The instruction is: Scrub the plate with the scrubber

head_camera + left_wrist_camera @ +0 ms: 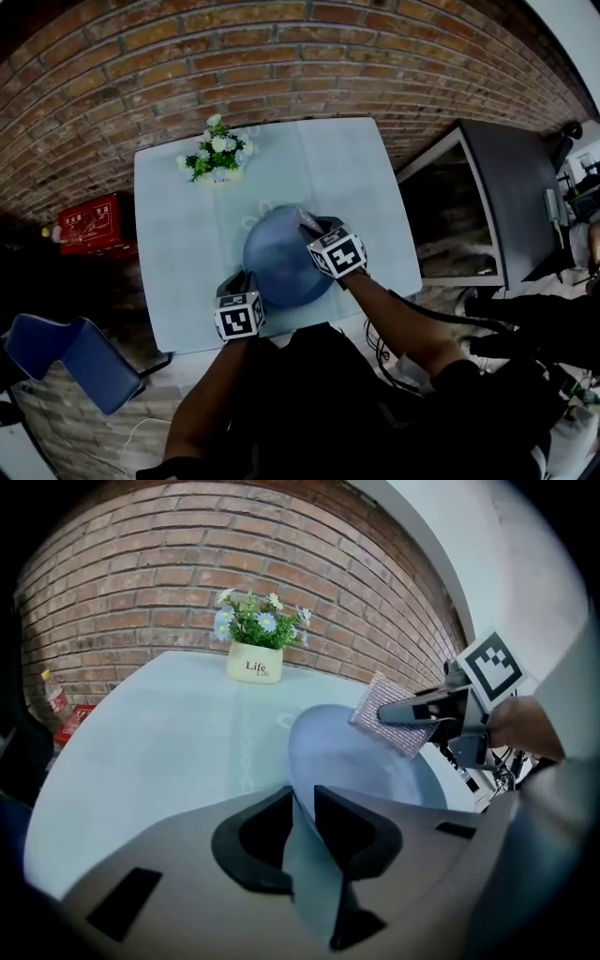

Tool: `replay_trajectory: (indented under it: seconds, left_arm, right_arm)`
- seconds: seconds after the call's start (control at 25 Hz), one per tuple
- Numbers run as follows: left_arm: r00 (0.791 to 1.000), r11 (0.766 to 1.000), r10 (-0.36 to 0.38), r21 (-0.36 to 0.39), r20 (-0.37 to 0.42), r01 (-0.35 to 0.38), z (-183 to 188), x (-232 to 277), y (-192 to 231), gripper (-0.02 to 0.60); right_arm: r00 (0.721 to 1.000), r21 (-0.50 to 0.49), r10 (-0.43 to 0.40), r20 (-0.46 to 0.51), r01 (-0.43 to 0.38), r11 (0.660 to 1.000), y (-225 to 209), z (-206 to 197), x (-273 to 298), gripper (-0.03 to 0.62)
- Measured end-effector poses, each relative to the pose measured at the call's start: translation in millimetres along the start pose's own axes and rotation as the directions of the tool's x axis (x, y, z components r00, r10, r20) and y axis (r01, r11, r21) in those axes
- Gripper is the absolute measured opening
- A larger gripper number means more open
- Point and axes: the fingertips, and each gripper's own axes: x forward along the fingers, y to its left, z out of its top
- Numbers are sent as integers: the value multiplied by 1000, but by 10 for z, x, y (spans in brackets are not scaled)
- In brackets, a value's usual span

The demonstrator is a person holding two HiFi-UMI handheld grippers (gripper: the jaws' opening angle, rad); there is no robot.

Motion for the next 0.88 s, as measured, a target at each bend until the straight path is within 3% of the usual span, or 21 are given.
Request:
replay_trajectory:
  seconds: [0.16,0.28,0.4,0.52,0.72,0.88]
  left_arm:
    - [999,998,47,-41,16,-47,13,-2,2,76]
    - [996,994,84,-67,27,-82,25,7,18,69]
    - [991,989,127,-80,33,-125,21,18,33,63]
    - [985,982,171,-92,34,-167,23,3,32,63]
    - [973,967,230,-124,38,-224,28,2,61,55]
    - [963,956,266,-139,42,-258,16,1,69,51]
  right_arm:
    - [991,-236,128,27,-119,965,208,229,-22,63]
    - [980,-460,200,8,-174,870,327,338,-5,63]
    - [963,-662,267,-25,-216,718,433,380,27,63]
    - [941,-797,335,-53,-242,553,551,402,66,63]
    - [924,-936,361,-129,-233,262,615,348,232,63]
    - [912,-986,386,-137,-162,33,684,242,306,62]
